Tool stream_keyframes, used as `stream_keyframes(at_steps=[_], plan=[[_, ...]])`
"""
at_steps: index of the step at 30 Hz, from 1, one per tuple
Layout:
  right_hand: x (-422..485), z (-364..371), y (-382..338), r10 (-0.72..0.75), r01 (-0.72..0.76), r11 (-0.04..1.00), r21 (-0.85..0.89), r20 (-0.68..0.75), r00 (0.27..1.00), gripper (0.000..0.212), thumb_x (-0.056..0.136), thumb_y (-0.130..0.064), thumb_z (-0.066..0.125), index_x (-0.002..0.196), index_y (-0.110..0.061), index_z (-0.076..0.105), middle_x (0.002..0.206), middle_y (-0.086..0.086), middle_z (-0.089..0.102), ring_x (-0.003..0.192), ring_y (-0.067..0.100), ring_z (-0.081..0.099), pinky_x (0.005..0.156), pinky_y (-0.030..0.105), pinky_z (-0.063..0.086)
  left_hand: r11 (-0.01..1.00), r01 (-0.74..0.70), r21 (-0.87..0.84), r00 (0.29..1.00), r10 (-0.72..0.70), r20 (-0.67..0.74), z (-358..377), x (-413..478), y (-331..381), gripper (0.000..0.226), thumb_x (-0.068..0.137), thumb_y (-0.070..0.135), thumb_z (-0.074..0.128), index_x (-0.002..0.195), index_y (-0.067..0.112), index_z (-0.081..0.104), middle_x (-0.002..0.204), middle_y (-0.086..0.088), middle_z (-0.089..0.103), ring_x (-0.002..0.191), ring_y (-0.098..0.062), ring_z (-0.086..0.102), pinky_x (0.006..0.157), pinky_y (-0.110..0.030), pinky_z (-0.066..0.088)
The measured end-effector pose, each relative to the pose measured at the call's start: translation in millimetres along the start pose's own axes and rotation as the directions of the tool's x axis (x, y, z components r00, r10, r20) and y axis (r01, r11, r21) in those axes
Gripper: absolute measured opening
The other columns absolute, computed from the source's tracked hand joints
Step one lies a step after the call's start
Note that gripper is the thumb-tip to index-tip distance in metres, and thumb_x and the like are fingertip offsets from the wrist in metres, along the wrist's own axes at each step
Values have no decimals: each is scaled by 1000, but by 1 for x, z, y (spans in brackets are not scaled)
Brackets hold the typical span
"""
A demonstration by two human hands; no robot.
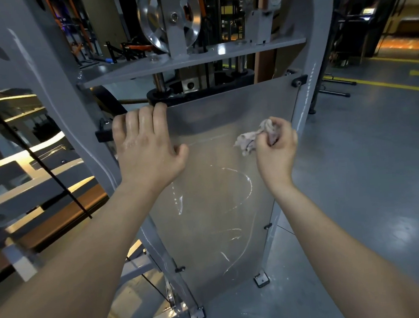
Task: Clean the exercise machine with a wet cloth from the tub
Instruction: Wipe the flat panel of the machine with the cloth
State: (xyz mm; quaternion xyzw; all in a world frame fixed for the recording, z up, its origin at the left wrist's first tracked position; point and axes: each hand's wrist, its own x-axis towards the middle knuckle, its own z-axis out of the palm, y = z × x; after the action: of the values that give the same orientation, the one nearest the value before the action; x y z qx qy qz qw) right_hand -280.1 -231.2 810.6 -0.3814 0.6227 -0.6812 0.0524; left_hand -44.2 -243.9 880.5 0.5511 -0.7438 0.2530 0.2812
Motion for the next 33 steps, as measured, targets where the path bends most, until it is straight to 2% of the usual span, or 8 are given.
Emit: stream_keyframes(at_steps=[5, 10, 14, 17, 21, 27, 29, 33], plan=[[4, 0, -14, -44, 61, 996, 67, -239, 970, 25, 85, 6, 51, 99, -14, 45, 110, 11, 44, 89, -17, 45, 73, 4, 36, 1000, 2, 5, 1000, -2, 0, 1, 1, 0, 71, 78, 43, 60, 138, 8, 45, 122, -14, 52, 118, -36, 45, 111, -52, 26], [-18, 22, 7, -143, 142, 989, -48, -32, 989, 18, 86, 4, 59, 94, -11, 52, 109, 4, 48, 89, -2, 50, 78, 5, 37, 1000, 2, -3, 1000, -2, 2, 0, 1, 0, 72, 77, 43, 61, 138, 8, 45, 122, -13, 52, 118, -36, 46, 111, -52, 26], [-6, 20, 7, -94, 94, 996, 4, -27, 995, 22, 94, -11, 60, 115, -17, 55, 111, -6, 57, 102, 11, 59, 86, 25, 50, 1000, 2, 4, 1000, -2, 7, 1, 2, -1, 72, 77, 43, 59, 138, 9, 45, 121, -13, 51, 117, -35, 45, 111, -52, 26], [-12, 22, 17, -287, 289, 949, -125, 34, 957, 23, 96, -14, 64, 119, -10, 63, 118, 4, 58, 114, 19, 56, 97, 34, 50, 1000, 7, 0, 1000, -7, 3, 3, 2, 0, 72, 77, 43, 60, 139, 9, 45, 122, -13, 51, 118, -35, 44, 111, -52, 26], [-13, 23, 34, -414, 426, 889, -171, 100, 905, 34, 94, -6, 66, 127, -11, 65, 127, 14, 52, 121, 28, 54, 101, 26, 46, 1000, 8, -3, 1000, -8, 5, 3, 2, 0, 72, 78, 44, 59, 139, 9, 44, 123, -14, 51, 119, -36, 45, 112, -53, 27], [-4, 28, 23, -147, 134, 982, -133, -94, 985, 32, 94, -18, 49, 118, -13, 70, 111, 6, 56, 93, -4, 52, 80, 9, 44, 1000, 2, -1, 1000, -2, 4, 3, 2, -1, 72, 77, 44, 57, 139, 9, 45, 122, -13, 51, 119, -36, 46, 112, -52, 25], [-25, 39, 22, -257, 259, 958, -119, 34, 966, 33, 93, -17, 51, 117, -4, 69, 105, 12, 59, 93, -12, 50, 78, 7, 42, 1000, 7, 3, 1000, -7, 0, 4, 2, -1, 72, 77, 44, 56, 139, 8, 45, 122, -14, 51, 118, -36, 46, 111, -52, 26], [-37, 38, 38, -550, 648, 749, -135, 418, 723, 34, 91, -16, 50, 118, -2, 65, 92, 16, 59, 80, 26, 57, 66, 35, 49, 1000, 7, -1, 1000, -7, -14, 4, 1, 0, 72, 77, 44, 58, 138, 8, 46, 122, -14, 52, 117, -36, 45, 110, -52, 26]])
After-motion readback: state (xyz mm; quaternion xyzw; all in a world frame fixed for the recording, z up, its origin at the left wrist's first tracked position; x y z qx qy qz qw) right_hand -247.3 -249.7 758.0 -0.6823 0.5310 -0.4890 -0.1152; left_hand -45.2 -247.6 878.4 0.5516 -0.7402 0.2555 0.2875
